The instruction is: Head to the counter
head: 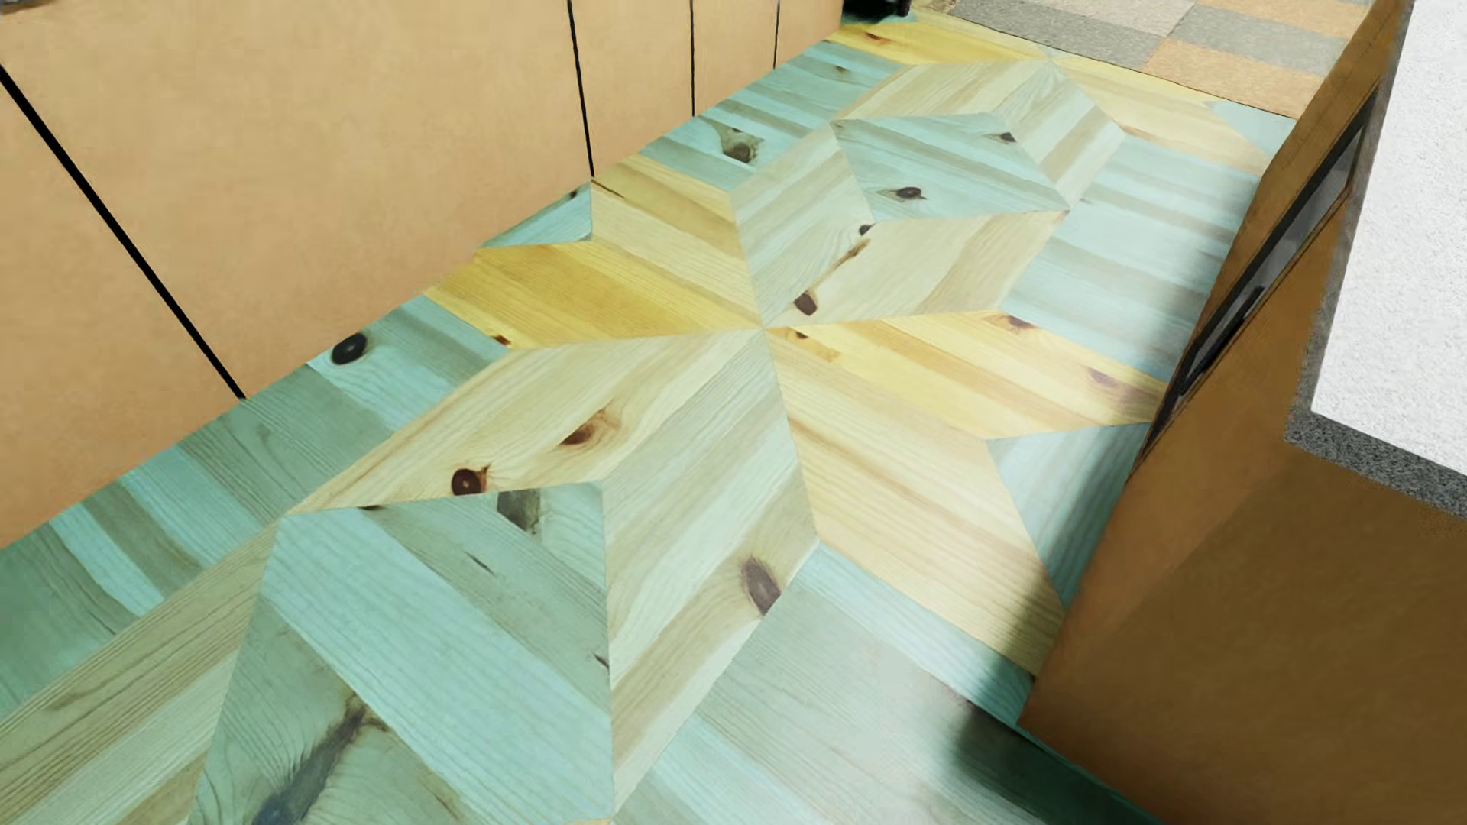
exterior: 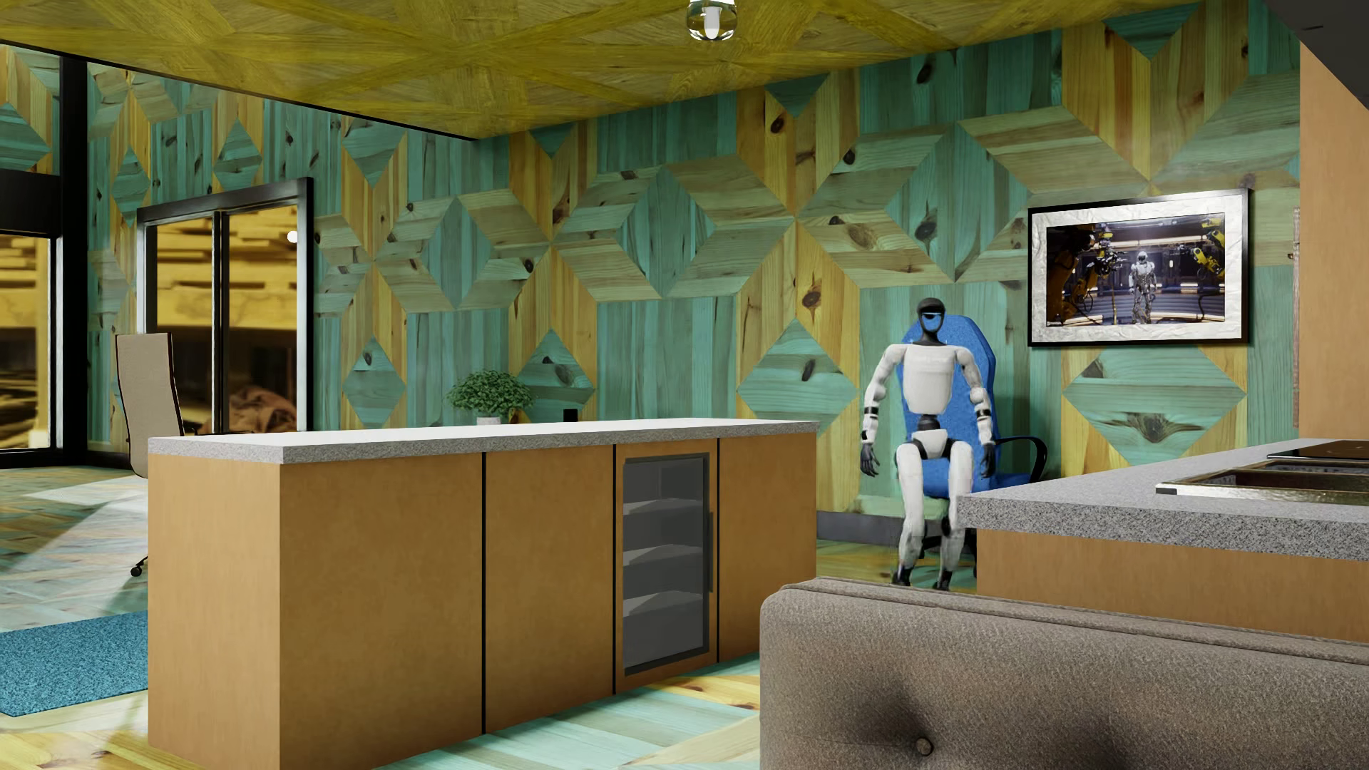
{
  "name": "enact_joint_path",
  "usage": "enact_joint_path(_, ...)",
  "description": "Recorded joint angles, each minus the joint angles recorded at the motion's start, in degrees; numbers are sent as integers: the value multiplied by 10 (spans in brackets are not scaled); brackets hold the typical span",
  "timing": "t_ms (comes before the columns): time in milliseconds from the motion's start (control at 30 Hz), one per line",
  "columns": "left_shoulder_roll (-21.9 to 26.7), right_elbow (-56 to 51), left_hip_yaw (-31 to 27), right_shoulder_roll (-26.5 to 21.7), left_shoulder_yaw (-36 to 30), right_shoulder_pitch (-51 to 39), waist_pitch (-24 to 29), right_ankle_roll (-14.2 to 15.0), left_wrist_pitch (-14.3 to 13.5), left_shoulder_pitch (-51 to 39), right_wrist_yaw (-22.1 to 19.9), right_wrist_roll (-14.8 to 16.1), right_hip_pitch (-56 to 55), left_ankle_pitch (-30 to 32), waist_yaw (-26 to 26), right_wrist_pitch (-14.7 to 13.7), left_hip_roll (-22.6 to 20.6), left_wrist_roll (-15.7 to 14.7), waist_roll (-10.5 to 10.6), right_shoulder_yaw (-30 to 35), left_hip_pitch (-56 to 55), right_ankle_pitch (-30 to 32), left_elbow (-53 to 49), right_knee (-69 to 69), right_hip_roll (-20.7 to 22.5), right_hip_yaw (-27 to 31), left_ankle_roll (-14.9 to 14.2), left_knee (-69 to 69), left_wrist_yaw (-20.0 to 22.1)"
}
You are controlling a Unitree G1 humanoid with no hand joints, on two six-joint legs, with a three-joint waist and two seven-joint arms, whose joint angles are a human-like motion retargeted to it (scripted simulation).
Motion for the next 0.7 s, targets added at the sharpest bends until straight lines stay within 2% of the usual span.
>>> enact_joint_path(33, 3, 9, 0, -7, 20, 10, -1, 0, 0, -23, 0, 0, -38, -45, -27, 0, 11, 0, 8, -9, 54, 10, -17, -94, -3, 0, 0, -27, 0)
enact_joint_path(100, 14, 30, 0, -14, 41, 21, -12, 0, 0, -75, 0, 0, -84, -112, -74, 0, 23, 0, 12, -24, 128, 43, -56, -308, -22, 0, 0, -50, 0)
enact_joint_path(133, 18, 39, 0, -16, 49, 27, -18, 0, 0, -96, 0, 0, -104, -123, -91, 0, 29, 0, 12, -32, 155, 39, -71, -365, -34, 0, 0, -46, 0)
enact_joint_path(167, 19, 47, 0, -18, 61, 34, -18, 0, 0, -104, 0, 0, -122, -116, -109, 0, 47, 0, 17, -38, 183, 32, -88, -360, -43, 0, 0, -34, 0)
enact_joint_path(200, 15, 58, 0, -18, 72, 40, -15, 0, 0, -102, 0, 0, -133, -84, -126, 0, 68, 0, 24, -39, 205, 38, -100, -312, -44, 0, 0, -6, 0)
enact_joint_path(233, 3, 75, 0, -17, 81, 45, -21, 0, 0, -90, 0, 0, -142, -18, -132, 0, 85, 0, 35, -37, 207, 60, -105, -250, -36, 0, 0, 49, 0)
enact_joint_path(267, -12, 94, 0, -14, 83, 45, -29, 0, 0, -73, 0, 0, -147, 81, -125, 0, 98, 0, 51, -31, 183, 85, -98, -188, -20, 0, 0, 140, 0)
enact_joint_path(300, -25, 105, 0, -10, 77, 39, -21, 0, 0, -52, 0, 0, -121, 177, -105, 0, 108, 0, 63, -26, 144, 81, -86, -150, 10, 0, 0, 262, 0)
enact_joint_path(333, -31, 96, 0, -4, 58, 33, -5, 0, 0, -35, 0, 0, -70, 208, -80, 0, 107, 0, 68, -31, 93, 58, -73, -147, 40, 0, 0, 390, 0)
enact_joint_path(367, -39, 77, 0, 4, 28, 26, 2, 0, 0, -26, 0, 0, -17, 169, -52, 0, 95, 0, 65, -34, 28, 41, -46, -164, 55, 0, 0, 488, 0)
enact_joint_path(400, -53, 46, 0, 12, 21, 19, 3, 0, 0, -9, 0, 0, 44, 131, -21, 0, 74, 0, 55, -44, -44, 36, -15, -201, 56, 0, 0, 528, 0)
enact_joint_path(433, -63, 5, 0, 19, 26, 14, 2, 0, 0, 20, 0, 0, 104, 131, 17, 0, 50, 0, 41, -57, -106, 35, 8, -243, 51, 0, 0, 501, 0)
enact_joint_path(467, -64, -43, 0, 22, 4, 9, 3, 0, 0, 46, 0, 0, 165, 165, 56, 0, 39, 0, 31, -66, -154, 35, 29, -285, 49, 0, 0, 418, 0)
enact_joint_path(500, -62, -91, 0, 21, -15, -1, 2, 0, 0, 71, 0, 0, 218, 206, 91, 0, 31, 0, 23, -71, -194, 32, 48, -318, 40, 0, 0, 297, 0)
enact_joint_path(533, -60, -133, 0, 18, -27, -20, -1, 0, 0, 92, 0, 0, 259, 209, 120, 0, 32, 0, 20, -73, -226, 25, 65, -339, 32, 0, 0, 170, 0)
enact_joint_path(567, -56, -170, 0, 12, -59, -45, -4, 0, 0, 106, 0, 0, 291, 127, 143, 0, 42, 0, 24, -74, -251, 10, 83, -351, 29, 0, 0, 63, 0)
enact_joint_path(600, -48, -198, 0, 5, -105, -69, -7, 0, 0, 118, 0, 0, 322, -18, 164, 0, 53, 0, 28, -78, -268, -9, 97, -354, 25, 0, 0, 2, 0)
enact_joint_path(633, -43, -220, 0, 2, -123, -86, -8, 0, 0, 135, 0, 0, 349, -117, 188, 0, 69, 0, 30, -91, -288, -26, 103, -350, 19, 0, 0, -5, 0)
enact_joint_path(667, -40, -232, 0, 3, -137, -96, -5, 0, 0, 148, 0, 0, 378, -112, 207, 0, 79, 0, 29, -107, -307, -24, 112, -344, 11, 0, 0, -1, 0)
enact_joint_path(700, -39, -235, 0, 8, -145, -95, -4, 0, 0, 158, 0, 0, 400, -21, 219, 0, 73, 0, 22, -123, -324, 10, 123, -325, -4, 0, 0, 11, 0)
